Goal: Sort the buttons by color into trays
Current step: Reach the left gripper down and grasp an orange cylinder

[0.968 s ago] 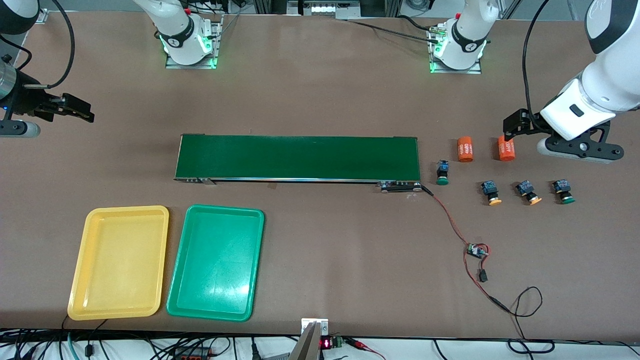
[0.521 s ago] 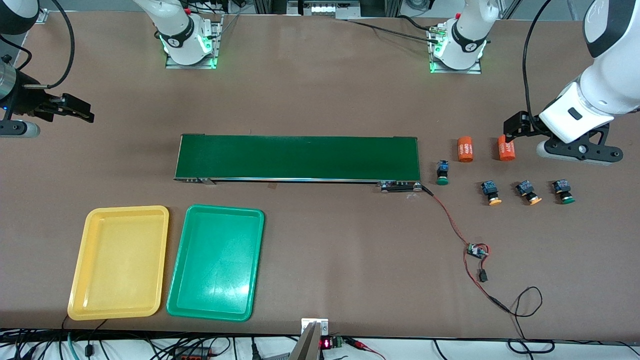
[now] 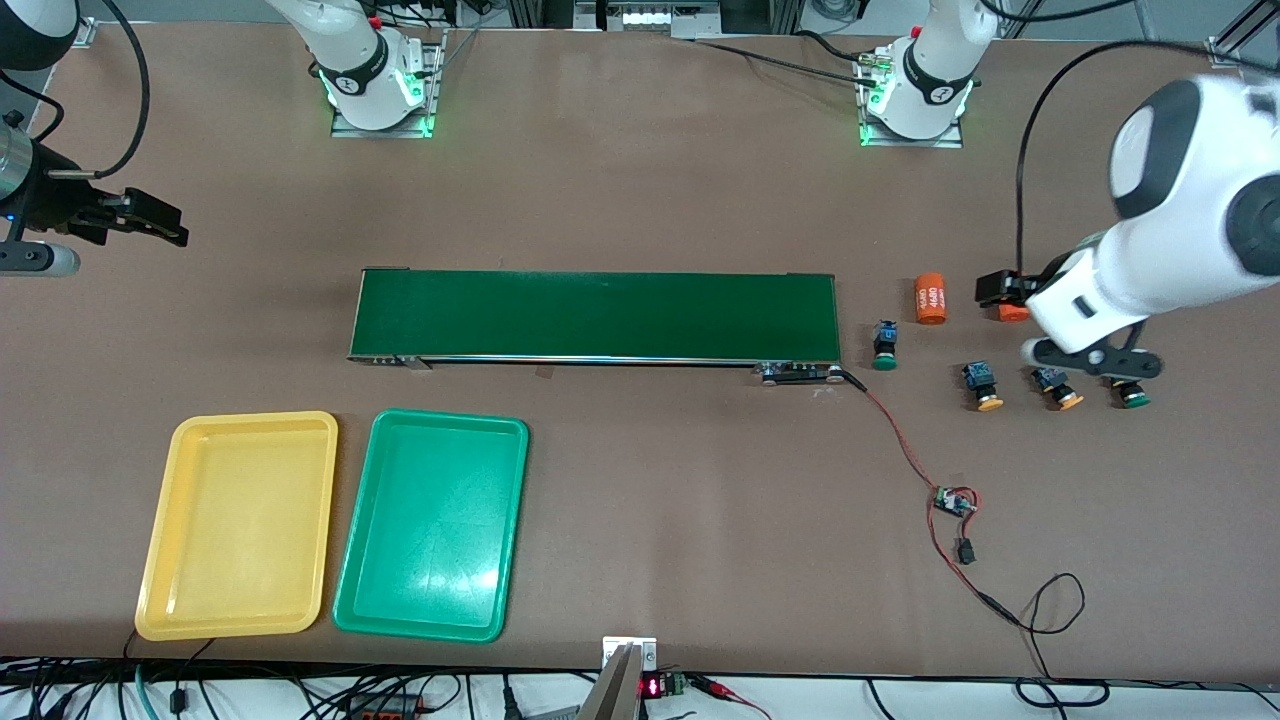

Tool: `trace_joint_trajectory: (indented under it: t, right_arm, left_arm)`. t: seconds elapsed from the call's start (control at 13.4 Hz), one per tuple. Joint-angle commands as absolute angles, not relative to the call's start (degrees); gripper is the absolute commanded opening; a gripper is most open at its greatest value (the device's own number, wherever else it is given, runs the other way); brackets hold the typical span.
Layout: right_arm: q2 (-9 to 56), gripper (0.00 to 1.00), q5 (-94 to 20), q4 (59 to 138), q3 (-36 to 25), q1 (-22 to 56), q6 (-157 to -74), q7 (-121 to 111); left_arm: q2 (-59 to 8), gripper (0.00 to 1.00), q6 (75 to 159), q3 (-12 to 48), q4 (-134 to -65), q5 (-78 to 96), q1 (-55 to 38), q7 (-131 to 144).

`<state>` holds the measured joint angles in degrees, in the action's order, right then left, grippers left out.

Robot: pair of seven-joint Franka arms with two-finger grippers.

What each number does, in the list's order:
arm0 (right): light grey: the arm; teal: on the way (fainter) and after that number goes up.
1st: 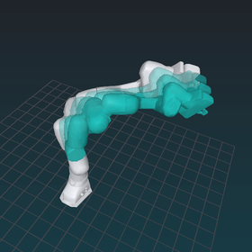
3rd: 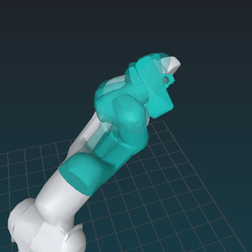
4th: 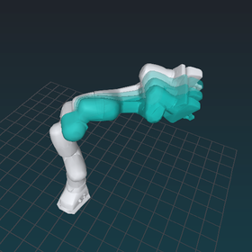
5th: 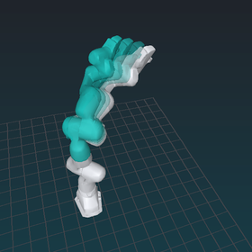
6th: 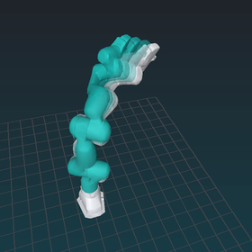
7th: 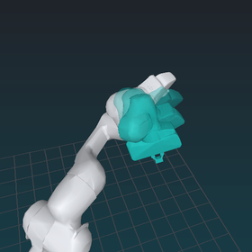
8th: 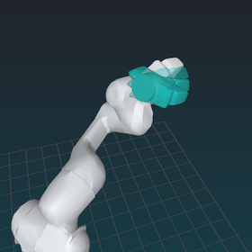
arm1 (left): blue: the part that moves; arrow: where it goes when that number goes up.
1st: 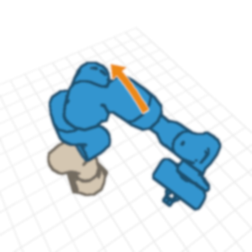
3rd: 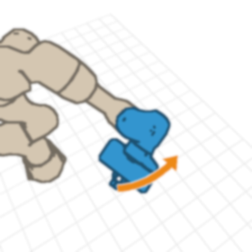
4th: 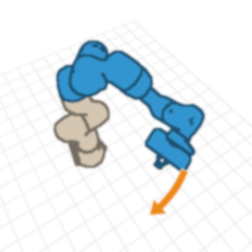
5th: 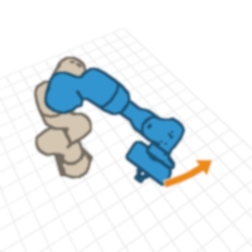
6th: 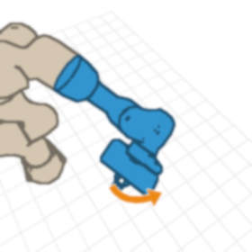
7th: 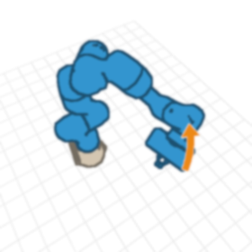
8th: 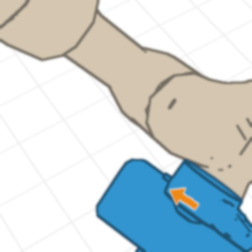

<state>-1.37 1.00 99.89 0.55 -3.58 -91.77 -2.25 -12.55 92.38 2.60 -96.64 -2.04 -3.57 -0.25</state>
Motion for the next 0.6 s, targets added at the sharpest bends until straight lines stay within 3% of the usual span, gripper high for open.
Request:
trace_joint_trajectory:
  t: [0.0, 0.3, 0.52]
  right_arm:
    - [-1.49, 1.0, 1.23, 99.67, 0.53, -3.34, -92.55, -1.58]
    - [-1.41, 1.0, 1.58, 99.93, 0.53, -3.43, -93.25, -2.28]
    - [-1.32, 1.0, 1.58, 100.02, 0.53, -3.34, -93.95, -2.2]
  left_arm:
    - [-8.98, 0.97, 98.14, 2.9, -107.62, -3.16, -3.87, 3.06]
    - [-3.96, 0.95, 118.41, 4.39, -129.67, -3.16, -3.17, 5.36]
    - [-4.3, 0.95, 132.77, 4.39, -139.46, -3.16, -3.16, 5.36]
